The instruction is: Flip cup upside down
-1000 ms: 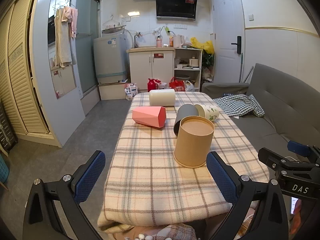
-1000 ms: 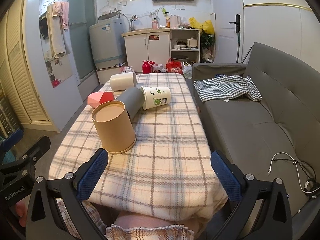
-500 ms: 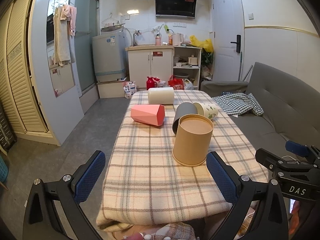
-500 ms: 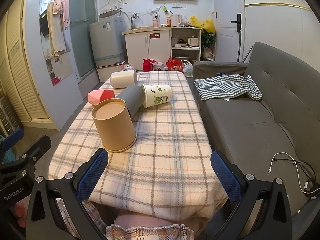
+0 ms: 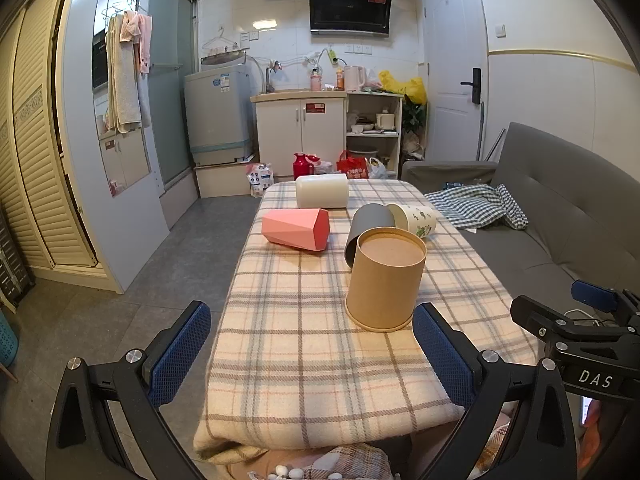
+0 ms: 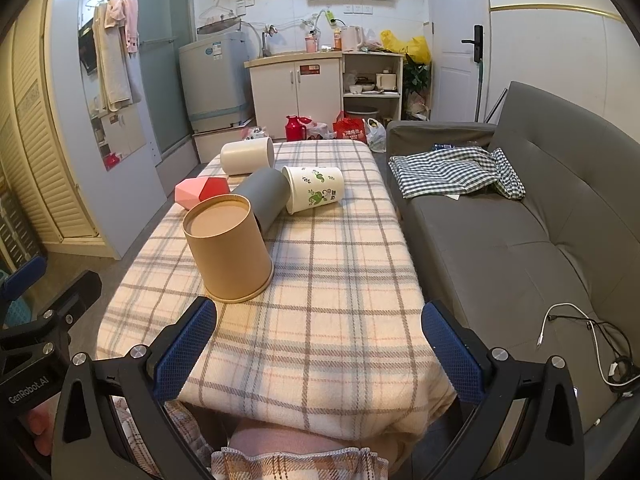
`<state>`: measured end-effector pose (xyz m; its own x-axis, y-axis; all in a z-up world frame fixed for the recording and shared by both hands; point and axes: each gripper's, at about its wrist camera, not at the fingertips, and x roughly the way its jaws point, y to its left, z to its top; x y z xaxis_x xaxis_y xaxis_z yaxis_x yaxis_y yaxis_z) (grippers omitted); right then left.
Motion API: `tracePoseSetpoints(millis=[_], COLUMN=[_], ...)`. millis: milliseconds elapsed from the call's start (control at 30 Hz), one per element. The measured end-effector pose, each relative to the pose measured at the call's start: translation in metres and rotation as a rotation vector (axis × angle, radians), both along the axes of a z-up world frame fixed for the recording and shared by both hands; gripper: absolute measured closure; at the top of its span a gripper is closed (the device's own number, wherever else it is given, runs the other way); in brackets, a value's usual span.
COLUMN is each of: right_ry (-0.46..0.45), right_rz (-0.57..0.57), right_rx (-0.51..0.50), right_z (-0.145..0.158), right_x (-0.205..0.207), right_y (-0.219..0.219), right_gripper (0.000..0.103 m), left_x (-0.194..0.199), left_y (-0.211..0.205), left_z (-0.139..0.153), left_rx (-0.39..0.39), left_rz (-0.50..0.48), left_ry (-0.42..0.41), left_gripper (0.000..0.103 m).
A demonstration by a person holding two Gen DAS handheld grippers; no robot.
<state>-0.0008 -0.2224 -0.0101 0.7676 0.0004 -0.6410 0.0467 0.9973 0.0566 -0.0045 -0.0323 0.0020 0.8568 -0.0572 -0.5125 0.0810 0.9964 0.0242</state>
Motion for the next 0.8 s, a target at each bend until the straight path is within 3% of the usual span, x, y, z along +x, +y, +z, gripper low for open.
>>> tracePoseSetpoints(millis=[800], right_ry=[0.003], right_rz=[0.001], right_rx=[0.001], right_z=[-0.0006], right_x=[-0.0005], right_y=[0.0003], right_gripper=[0.0], left_x=[-0.0006], left_y=[0.0005], left_z=[-0.0004], left_rx=[0.0], left_rz=[0.001], left_ry=[0.001], left_gripper=[0.0])
